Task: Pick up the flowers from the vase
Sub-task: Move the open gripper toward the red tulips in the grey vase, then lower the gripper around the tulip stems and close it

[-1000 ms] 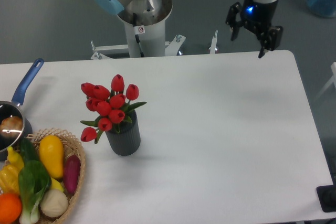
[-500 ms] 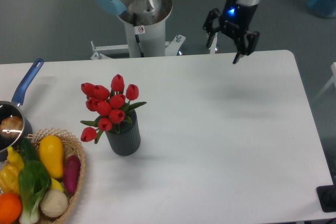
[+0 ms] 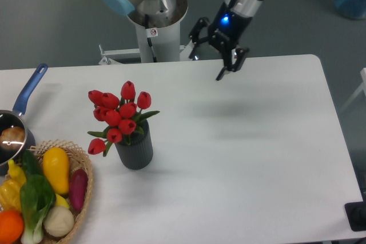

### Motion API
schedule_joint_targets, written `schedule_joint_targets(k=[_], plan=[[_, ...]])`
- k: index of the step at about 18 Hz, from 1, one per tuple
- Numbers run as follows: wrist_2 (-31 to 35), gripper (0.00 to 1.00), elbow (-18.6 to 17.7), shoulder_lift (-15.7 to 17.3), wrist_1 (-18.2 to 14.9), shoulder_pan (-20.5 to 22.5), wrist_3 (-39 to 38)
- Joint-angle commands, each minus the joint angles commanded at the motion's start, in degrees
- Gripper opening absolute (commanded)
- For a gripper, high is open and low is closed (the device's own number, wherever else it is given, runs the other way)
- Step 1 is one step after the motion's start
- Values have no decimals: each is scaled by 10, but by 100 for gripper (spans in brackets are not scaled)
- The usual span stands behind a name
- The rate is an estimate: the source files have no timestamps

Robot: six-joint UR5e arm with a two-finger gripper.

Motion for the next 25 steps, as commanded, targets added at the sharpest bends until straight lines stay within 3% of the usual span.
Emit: schedule_joint_targets(k=[5, 10, 21, 22, 25], plan=[[-85, 100, 0, -43, 5, -53, -20], [-104, 100, 8, -73, 14, -81, -32], [-143, 100, 19, -141, 141, -128, -87], [-144, 99, 19, -143, 146, -131, -90], [-147, 78, 19, -146, 149, -140, -93]])
